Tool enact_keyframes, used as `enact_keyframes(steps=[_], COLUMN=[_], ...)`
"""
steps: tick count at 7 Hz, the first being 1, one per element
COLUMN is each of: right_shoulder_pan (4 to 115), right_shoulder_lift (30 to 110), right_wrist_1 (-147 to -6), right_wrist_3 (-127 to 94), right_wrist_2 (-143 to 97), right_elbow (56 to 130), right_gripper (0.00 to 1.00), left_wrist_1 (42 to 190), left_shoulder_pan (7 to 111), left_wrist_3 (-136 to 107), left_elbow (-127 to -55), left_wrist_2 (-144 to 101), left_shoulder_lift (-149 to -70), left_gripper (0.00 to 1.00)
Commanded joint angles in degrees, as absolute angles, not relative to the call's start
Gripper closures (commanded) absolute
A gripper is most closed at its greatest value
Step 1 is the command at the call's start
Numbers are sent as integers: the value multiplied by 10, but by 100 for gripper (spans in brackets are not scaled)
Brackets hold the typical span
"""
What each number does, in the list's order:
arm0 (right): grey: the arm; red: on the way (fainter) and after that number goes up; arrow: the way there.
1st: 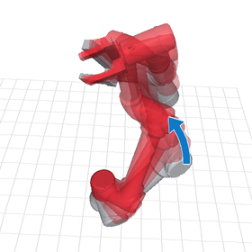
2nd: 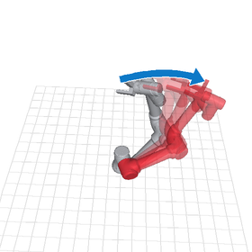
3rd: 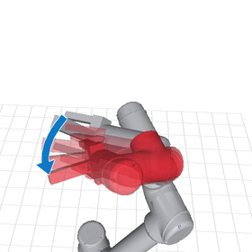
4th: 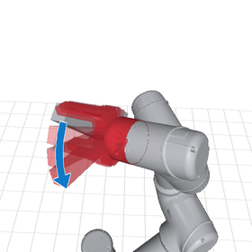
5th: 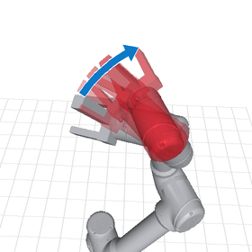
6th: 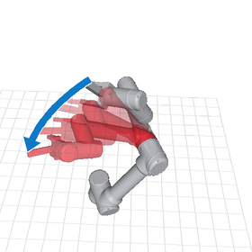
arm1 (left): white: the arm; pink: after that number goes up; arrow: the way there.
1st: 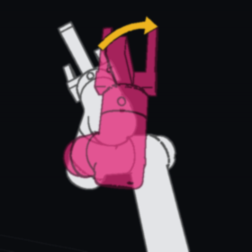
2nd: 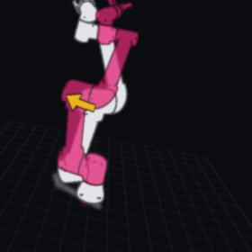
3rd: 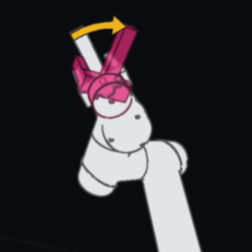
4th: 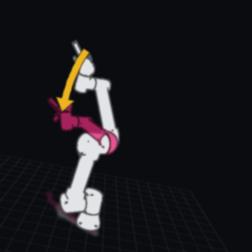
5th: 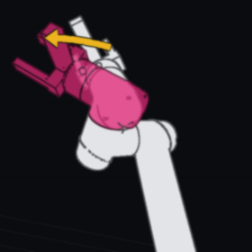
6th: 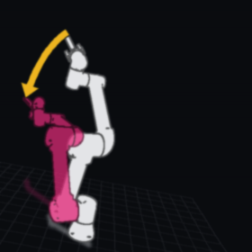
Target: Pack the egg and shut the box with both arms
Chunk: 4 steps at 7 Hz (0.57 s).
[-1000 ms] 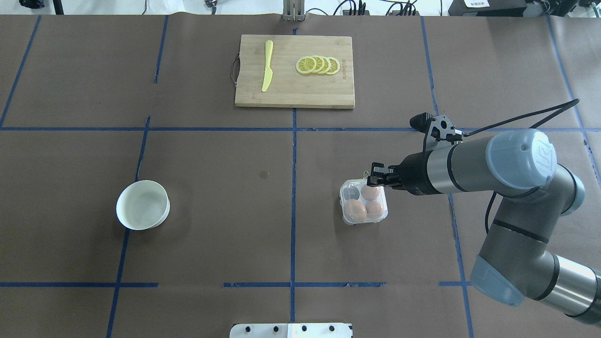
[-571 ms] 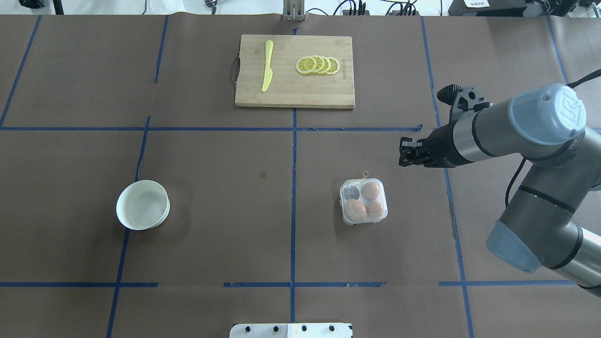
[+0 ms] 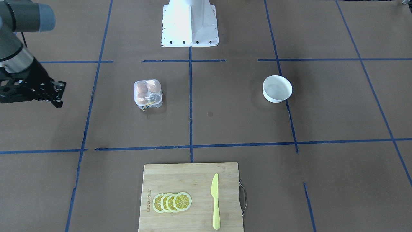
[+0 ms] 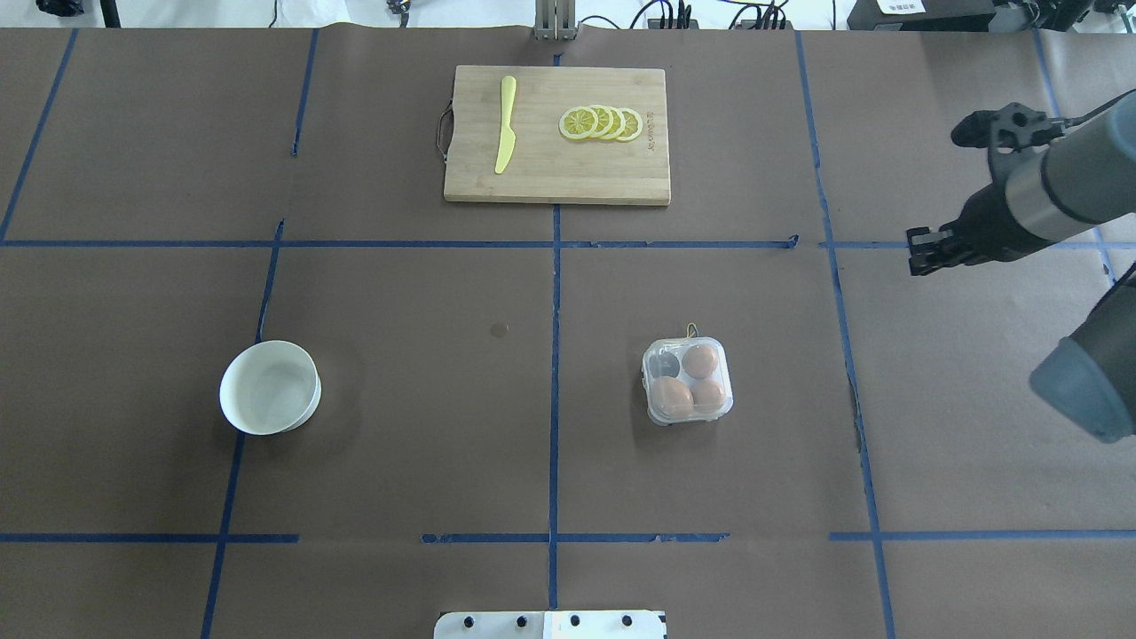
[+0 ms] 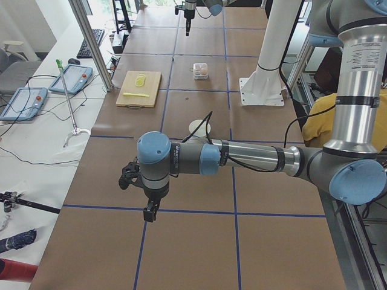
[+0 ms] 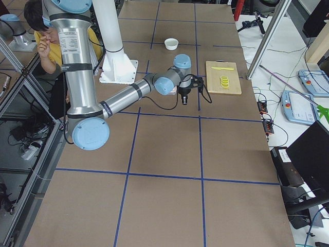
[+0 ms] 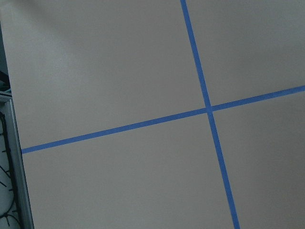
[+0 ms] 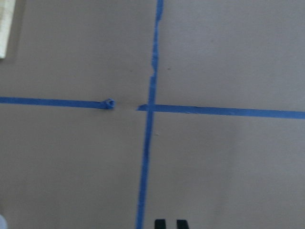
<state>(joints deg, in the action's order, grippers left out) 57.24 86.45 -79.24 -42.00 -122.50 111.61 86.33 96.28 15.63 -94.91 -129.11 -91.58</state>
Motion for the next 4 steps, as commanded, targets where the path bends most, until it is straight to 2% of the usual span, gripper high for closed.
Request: enact_keyframes(steps=[1,4], right_shoulder_pan=[682,801], right_shoulder_lift=[951,1008], right_wrist_1=[-803,-861], right_wrist_3=[-227,-95], right_wrist_2=[-1274,-1286], right_elbow=[1112,1086], right_gripper=[1,0], left_wrist_1=[865,880], left_shoulder_pan=[962,962], left_wrist_3=[156,156], left_elbow=[-950,-947], left_wrist_2=[-1292,-1291], left_shoulder_lift=[-916,-916], left_gripper=[0,0])
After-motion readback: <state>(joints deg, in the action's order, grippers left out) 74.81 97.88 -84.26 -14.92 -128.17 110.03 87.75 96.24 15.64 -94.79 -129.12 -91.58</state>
